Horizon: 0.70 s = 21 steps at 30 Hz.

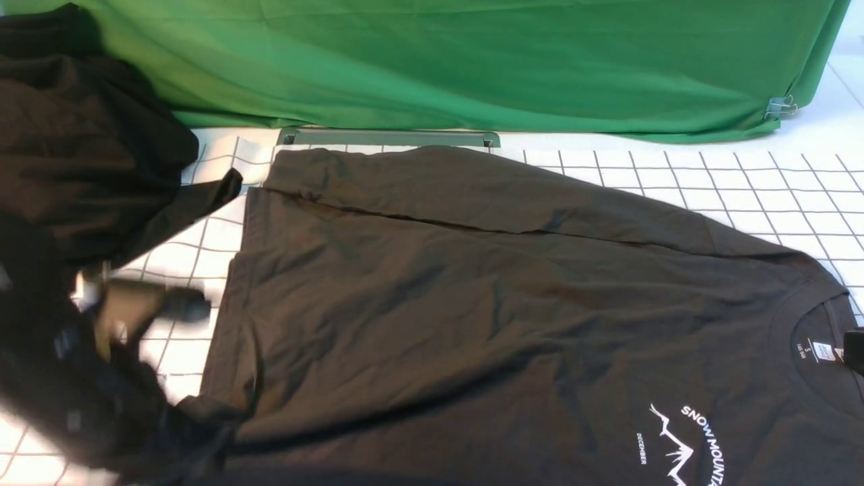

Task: Fold a long-sleeved shirt over a white checkered tablecloth.
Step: 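Grasp the left edge of the dark T-shirt lying flat on the table, then fold the left side of the black T-shirt inward over its body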

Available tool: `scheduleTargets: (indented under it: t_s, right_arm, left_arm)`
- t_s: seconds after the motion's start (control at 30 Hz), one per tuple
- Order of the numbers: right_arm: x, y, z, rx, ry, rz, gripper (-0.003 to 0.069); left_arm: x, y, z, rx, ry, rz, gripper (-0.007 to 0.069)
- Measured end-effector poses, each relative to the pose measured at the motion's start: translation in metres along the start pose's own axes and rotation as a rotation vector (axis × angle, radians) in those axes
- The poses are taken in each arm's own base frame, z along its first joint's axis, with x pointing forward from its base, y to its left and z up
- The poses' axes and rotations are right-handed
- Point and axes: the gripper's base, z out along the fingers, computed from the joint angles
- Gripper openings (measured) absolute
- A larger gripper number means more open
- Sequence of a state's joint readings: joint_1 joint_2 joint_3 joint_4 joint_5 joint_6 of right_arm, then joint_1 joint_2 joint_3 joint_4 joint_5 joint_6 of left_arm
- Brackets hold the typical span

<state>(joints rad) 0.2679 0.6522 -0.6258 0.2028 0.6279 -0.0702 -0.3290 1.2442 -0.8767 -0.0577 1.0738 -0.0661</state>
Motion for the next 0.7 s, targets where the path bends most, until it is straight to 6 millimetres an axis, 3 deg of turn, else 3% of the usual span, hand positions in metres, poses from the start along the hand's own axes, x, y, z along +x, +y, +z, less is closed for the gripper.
scheduleTargets:
  t_s: [0.13, 0.17, 0.3, 0.4, 0.5, 0.53, 0.7]
  right_arm:
    - [-0.001, 0.000, 0.000, 0.001, -0.008, 0.000, 0.0022]
    - [-0.001, 0.000, 0.000, 0.001, -0.009, 0.000, 0.0023]
    - [-0.001, 0.000, 0.000, 0.001, -0.009, 0.000, 0.0028]
    - [-0.001, 0.000, 0.000, -0.001, -0.009, 0.002, 0.0029]
    - [-0.001, 0.000, 0.000, -0.002, -0.010, 0.004, 0.0031]
    - [-0.001, 0.000, 0.000, -0.004, -0.010, 0.006, 0.0031]
    - [-0.001, 0.001, 0.000, -0.007, -0.010, 0.014, 0.0036]
  left_arm:
    - [-0.040, -0.005, -0.040, 0.007, -0.165, 0.026, 0.0015]
    - [-0.058, -0.006, -0.051, -0.002, -0.210, 0.034, 0.0015]
    - [-0.110, -0.008, -0.068, -0.046, -0.312, 0.063, 0.0015]
    - [-0.145, -0.007, -0.056, -0.092, -0.320, 0.093, 0.0015]
    - [-0.167, -0.004, -0.045, -0.137, -0.324, 0.114, 0.0015]
    - [-0.181, -0.003, -0.032, -0.159, -0.315, 0.126, 0.0015]
    - [-0.212, 0.000, 0.010, -0.209, -0.286, 0.156, 0.0015]
